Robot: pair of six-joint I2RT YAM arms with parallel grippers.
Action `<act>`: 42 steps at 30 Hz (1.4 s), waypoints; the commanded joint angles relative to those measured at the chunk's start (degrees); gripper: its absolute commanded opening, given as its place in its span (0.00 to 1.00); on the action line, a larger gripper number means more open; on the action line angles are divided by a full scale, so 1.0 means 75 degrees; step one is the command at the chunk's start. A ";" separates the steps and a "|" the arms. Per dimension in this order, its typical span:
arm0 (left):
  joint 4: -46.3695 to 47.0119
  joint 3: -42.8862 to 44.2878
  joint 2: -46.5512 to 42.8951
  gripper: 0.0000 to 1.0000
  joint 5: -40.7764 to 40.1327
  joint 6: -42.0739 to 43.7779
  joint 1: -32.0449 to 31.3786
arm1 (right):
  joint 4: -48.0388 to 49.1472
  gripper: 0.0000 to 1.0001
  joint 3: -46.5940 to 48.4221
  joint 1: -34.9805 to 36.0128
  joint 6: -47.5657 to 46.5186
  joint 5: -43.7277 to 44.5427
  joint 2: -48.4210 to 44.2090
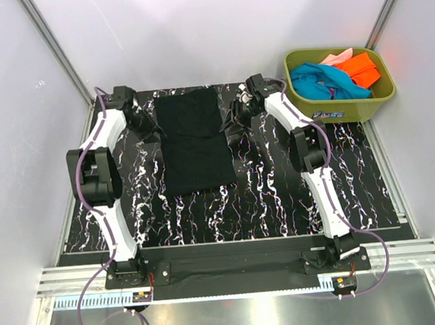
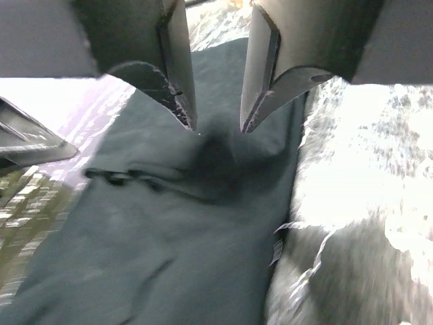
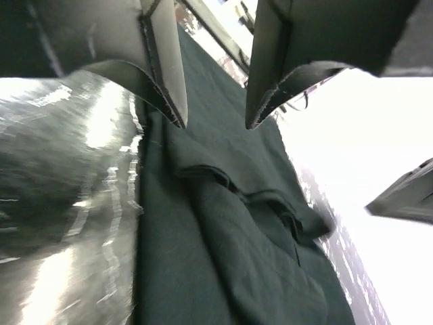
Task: Fold and stack the t-shirts
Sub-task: Fold the tshirt
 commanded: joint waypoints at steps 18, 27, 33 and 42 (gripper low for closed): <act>0.1598 -0.5426 -0.4175 0.40 0.0760 0.0746 -0.0415 | 0.1040 0.73 -0.6042 0.0346 -0.1702 0.0050 -0.4165; 0.3202 -0.6847 -0.5008 0.31 0.1285 -0.0367 -0.0508 | 0.2412 0.35 -0.7347 0.0556 -0.1001 -0.0312 -0.4730; 0.4070 -0.6848 -0.4025 0.17 0.1545 -0.1047 -0.0637 | 0.3138 0.23 -0.7229 0.0815 -0.0356 -0.0677 -0.4145; 0.3532 -0.7104 -0.3017 0.17 0.0619 -0.0767 -0.0614 | 0.3011 0.23 -0.7755 0.0803 -0.0870 -0.0326 -0.3522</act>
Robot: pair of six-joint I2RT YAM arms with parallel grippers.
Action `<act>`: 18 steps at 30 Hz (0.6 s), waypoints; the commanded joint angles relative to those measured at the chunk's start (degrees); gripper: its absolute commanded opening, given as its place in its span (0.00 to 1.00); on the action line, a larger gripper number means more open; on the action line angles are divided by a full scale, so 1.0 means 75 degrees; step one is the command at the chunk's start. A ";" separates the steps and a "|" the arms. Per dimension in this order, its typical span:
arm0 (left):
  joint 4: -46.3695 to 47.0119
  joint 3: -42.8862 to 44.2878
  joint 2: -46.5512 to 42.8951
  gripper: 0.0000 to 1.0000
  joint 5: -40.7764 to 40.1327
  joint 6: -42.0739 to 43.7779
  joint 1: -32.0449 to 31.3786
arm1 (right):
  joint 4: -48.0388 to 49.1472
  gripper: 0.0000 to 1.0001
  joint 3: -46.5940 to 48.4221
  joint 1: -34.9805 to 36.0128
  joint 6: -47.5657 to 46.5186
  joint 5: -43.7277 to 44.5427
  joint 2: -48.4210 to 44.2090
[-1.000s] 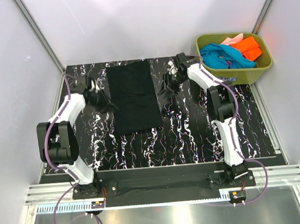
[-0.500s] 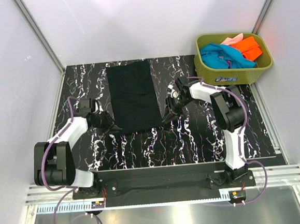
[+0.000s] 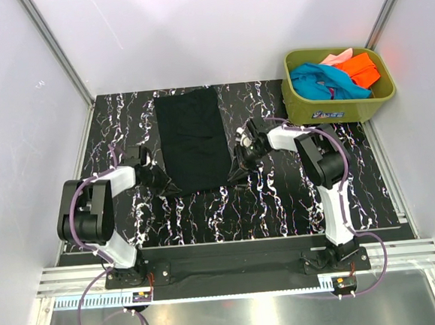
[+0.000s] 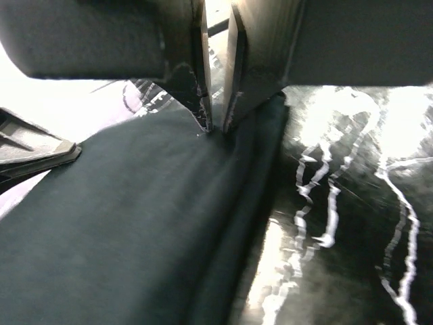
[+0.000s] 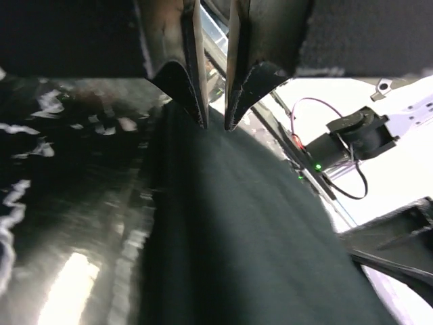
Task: Fold and stack the t-shirts
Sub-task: Fold the tshirt
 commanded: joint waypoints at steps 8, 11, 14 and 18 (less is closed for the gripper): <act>0.0281 -0.1604 -0.0394 0.16 -0.0279 0.0099 -0.0005 | 0.0758 0.23 -0.2146 -0.0019 -0.0130 0.0197 -0.0695; -0.0175 -0.1921 -0.1460 0.26 -0.0337 0.0216 -0.0028 | 0.0620 0.27 -0.2686 0.0004 -0.0246 0.0348 -0.1397; -0.0889 -0.1910 -0.2830 0.36 -0.0349 0.0357 -0.0040 | 0.0292 0.39 -0.2933 -0.0007 -0.0375 0.0641 -0.2171; -0.1745 -0.1781 -0.3981 0.44 -0.0244 0.0287 -0.0040 | -0.0014 0.64 -0.3155 -0.0019 -0.0317 0.0958 -0.3003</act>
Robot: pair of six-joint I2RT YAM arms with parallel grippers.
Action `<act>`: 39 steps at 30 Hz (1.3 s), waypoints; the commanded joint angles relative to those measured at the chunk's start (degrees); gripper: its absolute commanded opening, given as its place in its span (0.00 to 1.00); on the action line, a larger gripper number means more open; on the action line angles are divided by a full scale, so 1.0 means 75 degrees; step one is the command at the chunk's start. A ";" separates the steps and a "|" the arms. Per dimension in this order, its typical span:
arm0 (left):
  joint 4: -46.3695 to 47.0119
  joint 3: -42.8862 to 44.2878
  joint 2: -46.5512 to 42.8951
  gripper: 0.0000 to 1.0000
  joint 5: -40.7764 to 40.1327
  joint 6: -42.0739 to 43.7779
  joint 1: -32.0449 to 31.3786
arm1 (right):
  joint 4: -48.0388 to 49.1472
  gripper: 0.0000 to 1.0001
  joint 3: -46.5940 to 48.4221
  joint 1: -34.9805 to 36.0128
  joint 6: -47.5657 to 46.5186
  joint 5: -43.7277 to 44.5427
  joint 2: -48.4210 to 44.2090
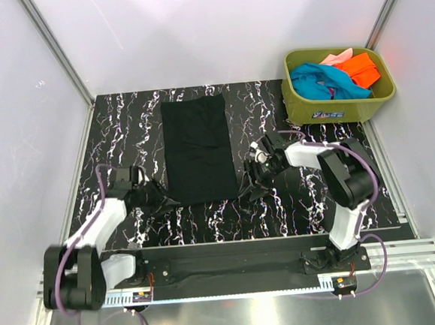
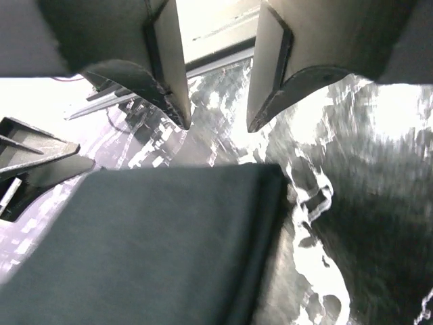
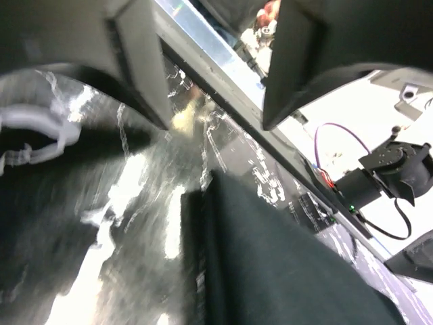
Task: Fold and stack the t-shirts
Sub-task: Fold the tshirt
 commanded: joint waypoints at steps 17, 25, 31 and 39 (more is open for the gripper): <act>-0.0419 -0.0683 -0.0491 0.48 -0.1664 -0.2460 0.0009 | 0.2583 0.61 -0.1177 0.0042 0.2870 0.1312 -0.0313; 0.0577 -0.0555 0.0456 0.46 -0.1724 -0.2719 0.0009 | 0.2420 0.60 -0.1270 0.0042 0.2554 0.1253 -0.0371; 0.0718 -0.0507 0.0834 0.44 -0.1910 -0.2753 0.0009 | 0.2384 0.61 -0.1388 0.0100 0.2425 0.1300 -0.0500; 0.0836 -0.0414 0.0940 0.19 -0.1923 -0.2391 0.0009 | 0.2407 0.61 -0.1352 0.0440 0.2553 0.1253 -0.0500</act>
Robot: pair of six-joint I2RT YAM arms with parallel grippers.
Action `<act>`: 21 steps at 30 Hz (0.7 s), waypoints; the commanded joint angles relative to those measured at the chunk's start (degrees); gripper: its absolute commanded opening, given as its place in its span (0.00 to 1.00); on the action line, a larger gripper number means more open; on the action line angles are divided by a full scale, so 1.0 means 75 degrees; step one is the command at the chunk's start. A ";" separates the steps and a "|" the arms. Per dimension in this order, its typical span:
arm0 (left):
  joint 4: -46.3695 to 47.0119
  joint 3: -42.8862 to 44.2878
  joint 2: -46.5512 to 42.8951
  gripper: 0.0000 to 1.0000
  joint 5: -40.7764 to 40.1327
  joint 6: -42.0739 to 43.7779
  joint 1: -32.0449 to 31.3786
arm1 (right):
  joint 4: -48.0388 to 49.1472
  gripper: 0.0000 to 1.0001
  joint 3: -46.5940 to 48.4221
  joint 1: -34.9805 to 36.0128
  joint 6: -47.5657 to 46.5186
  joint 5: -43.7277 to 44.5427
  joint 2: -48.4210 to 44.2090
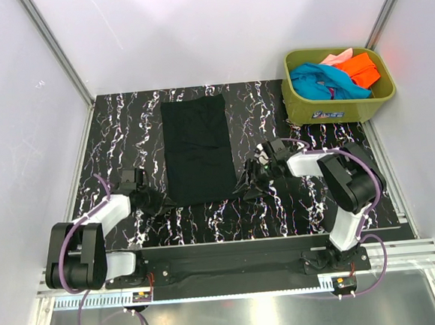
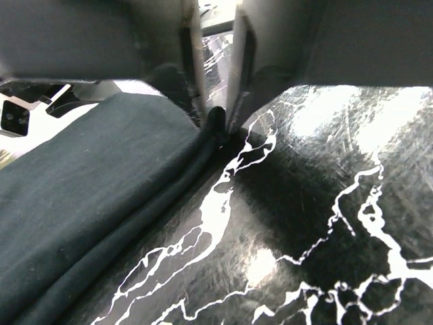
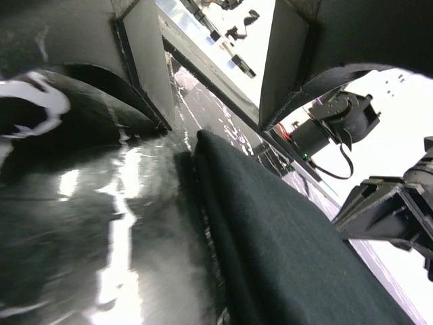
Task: Fold and stack the t-shirts
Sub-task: Fold the tshirt
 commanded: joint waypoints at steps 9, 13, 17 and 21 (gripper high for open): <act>-0.0182 -0.0014 -0.0225 0.00 -0.0436 0.0753 -0.0002 | 0.1368 0.61 -0.0972 0.0371 0.1553 0.1068 0.0206; -0.0077 -0.0120 -0.0249 0.00 -0.0224 0.0777 -0.0002 | 0.1755 0.60 -0.1148 0.0371 0.2069 0.1455 0.0265; 0.0005 -0.0108 -0.0225 0.00 -0.0025 0.0836 -0.0002 | 0.1896 0.58 -0.1148 0.0441 0.2245 0.1538 0.0510; -0.0006 -0.0014 -0.0190 0.00 0.0092 0.1022 -0.0002 | 0.1931 0.56 -0.1206 0.0547 0.2456 0.1841 0.0581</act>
